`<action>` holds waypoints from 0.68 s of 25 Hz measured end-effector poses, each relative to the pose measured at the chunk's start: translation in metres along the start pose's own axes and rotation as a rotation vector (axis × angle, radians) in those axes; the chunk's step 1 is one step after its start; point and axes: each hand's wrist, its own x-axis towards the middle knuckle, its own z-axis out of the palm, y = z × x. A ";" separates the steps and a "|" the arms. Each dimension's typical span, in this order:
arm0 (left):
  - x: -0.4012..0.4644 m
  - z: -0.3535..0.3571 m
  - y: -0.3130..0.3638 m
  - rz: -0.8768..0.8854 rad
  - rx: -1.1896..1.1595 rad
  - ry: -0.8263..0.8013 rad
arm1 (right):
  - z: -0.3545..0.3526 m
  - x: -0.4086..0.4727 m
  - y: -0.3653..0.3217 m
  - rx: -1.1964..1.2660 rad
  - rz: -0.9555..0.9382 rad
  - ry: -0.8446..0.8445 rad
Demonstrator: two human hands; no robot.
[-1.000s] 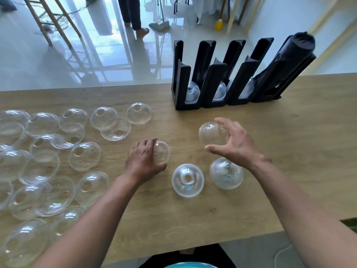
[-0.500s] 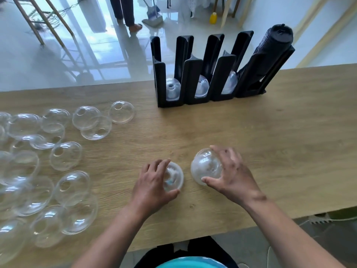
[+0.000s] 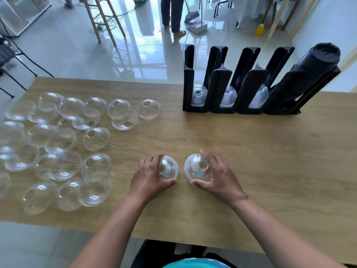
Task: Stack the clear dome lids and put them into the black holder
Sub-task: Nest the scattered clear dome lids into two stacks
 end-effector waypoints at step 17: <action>0.106 -0.085 -0.105 0.140 0.202 0.302 | 0.034 0.208 -0.130 -0.270 -0.233 -0.014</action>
